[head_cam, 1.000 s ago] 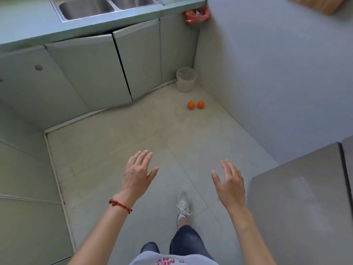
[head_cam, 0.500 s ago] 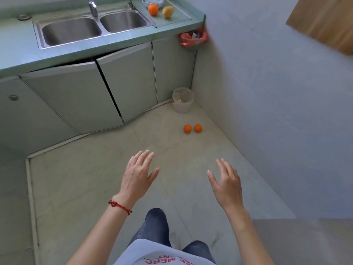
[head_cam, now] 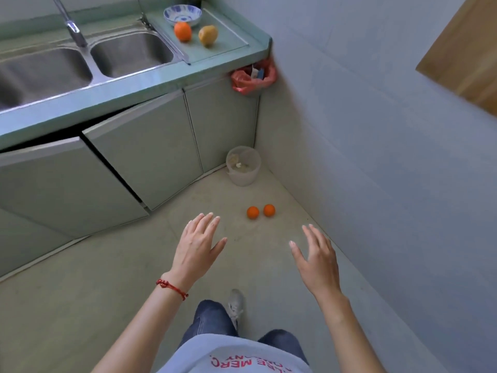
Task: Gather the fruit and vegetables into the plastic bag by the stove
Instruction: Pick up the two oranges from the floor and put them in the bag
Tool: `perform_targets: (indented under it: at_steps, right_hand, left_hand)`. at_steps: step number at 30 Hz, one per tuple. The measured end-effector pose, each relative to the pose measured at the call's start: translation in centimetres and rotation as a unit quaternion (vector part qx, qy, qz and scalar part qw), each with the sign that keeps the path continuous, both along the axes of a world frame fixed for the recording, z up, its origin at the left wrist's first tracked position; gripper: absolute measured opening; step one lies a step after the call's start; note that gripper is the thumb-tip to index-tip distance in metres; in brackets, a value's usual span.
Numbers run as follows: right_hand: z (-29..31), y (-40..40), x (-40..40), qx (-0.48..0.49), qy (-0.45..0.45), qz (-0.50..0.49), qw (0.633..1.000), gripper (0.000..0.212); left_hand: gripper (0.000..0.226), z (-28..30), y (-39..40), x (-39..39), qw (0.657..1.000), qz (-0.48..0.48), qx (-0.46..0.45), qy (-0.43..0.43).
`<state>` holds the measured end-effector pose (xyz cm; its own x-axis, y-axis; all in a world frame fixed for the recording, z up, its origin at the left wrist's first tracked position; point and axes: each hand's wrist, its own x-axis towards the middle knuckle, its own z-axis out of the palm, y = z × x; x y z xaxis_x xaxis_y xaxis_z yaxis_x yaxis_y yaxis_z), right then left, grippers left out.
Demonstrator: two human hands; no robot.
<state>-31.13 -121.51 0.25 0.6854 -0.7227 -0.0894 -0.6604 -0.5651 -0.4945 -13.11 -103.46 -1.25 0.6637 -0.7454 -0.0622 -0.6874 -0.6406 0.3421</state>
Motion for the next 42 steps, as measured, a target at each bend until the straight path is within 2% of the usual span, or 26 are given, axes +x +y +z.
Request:
perform_targets:
  at_steps: [9, 17, 23, 29, 34, 38, 42]
  right_hand:
    - [-1.1, -9.5, 7.2, 0.042, 0.012, -0.025, 0.999, 0.053]
    - [-4.1, -18.5, 13.3, 0.086, 0.041, 0.028, 0.995, 0.054]
    - [-8.9, -24.0, 17.2, 0.087, 0.083, 0.055, 0.991, 0.053]
    - [-17.7, -27.6, 21.3, 0.106, 0.106, 0.046, 0.988, 0.054]
    - [-27.2, -29.7, 24.6, 0.144, 0.091, -0.005, 0.985, 0.053]
    - [-35.7, -30.8, 26.9, 0.193, 0.067, -0.053, 0.977, 0.050]
    - [-44.4, -32.3, 29.0, 0.239, 0.038, -0.091, 0.966, 0.045]
  left_hand:
    - [0.073, -1.1, -9.9, 7.3, 0.999, -0.006, 0.011, 0.034]
    - [0.071, -3.5, -18.0, 11.2, 0.996, 0.041, 0.033, 0.069]
    - [0.067, -8.2, -23.1, 14.2, 0.994, 0.059, 0.047, 0.076]
    - [0.063, -16.8, -27.8, 18.1, 0.994, 0.044, 0.054, 0.085]
    - [0.065, -26.2, -30.8, 21.6, 0.993, 0.021, 0.064, 0.095]
    - [0.072, -35.2, -32.4, 23.4, 0.986, 0.012, 0.075, 0.146]
    - [0.082, -44.4, -33.2, 24.3, 0.974, 0.052, 0.068, 0.208]
